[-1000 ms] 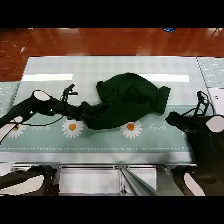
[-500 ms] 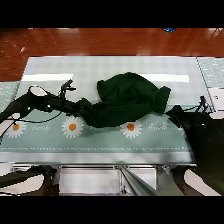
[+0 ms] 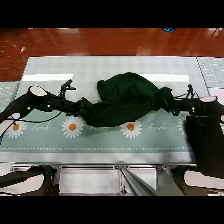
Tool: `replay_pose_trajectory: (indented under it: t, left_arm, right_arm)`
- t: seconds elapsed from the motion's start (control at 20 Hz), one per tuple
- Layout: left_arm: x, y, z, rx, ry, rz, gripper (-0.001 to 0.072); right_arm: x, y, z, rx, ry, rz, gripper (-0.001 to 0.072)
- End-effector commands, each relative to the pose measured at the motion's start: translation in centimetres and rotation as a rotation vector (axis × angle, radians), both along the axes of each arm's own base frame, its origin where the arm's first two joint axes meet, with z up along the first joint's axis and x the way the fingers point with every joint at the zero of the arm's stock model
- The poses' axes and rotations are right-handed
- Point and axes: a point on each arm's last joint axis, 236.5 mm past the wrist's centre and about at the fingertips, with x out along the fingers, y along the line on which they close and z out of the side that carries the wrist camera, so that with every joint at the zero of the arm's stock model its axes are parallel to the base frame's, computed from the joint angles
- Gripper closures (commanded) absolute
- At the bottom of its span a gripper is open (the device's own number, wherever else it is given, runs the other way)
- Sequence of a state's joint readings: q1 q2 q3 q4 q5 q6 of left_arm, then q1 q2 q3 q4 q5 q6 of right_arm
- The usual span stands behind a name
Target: Fold the shirts.
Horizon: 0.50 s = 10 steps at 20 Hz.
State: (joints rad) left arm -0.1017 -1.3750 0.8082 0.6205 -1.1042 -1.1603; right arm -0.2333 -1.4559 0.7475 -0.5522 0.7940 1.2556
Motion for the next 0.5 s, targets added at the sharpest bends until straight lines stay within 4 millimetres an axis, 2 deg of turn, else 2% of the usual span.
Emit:
replay_pose_trajectory:
  t: [0.0,0.05,0.15,0.2,0.25,0.35,0.45]
  left_arm:
    - [1.1,0.5,0.4,0.003,-0.024,0.025,0.0688]
    - [2.0,1.0,1.2,-0.003,-0.044,0.037,0.0689]
    - [4.5,2.3,4.2,-0.022,-0.115,0.060,0.0688]
    - [5.9,2.9,6.6,-0.039,-0.169,0.073,0.0689]
    - [7.4,3.4,9.4,-0.068,-0.232,0.098,0.0689]
    - [10.3,4.4,17.2,-0.153,-0.400,0.168,0.0689]
    - [11.6,5.4,26.4,-0.231,-0.602,0.216,0.0688]
  right_arm:
    - [2.6,2.6,1.9,0.027,-0.059,0.105,0.0688]
    - [2.9,3.3,3.4,0.045,-0.081,0.151,0.0688]
    - [3.7,3.5,7.2,0.025,-0.148,0.226,0.0688]
    - [4.3,3.2,9.7,-0.006,-0.194,0.239,0.0688]
    - [5.1,2.7,13.0,-0.048,-0.259,0.246,0.0689]
    - [6.3,1.9,20.9,-0.137,-0.417,0.248,0.0689]
    - [6.2,1.4,30.0,-0.228,-0.599,0.235,0.0689]
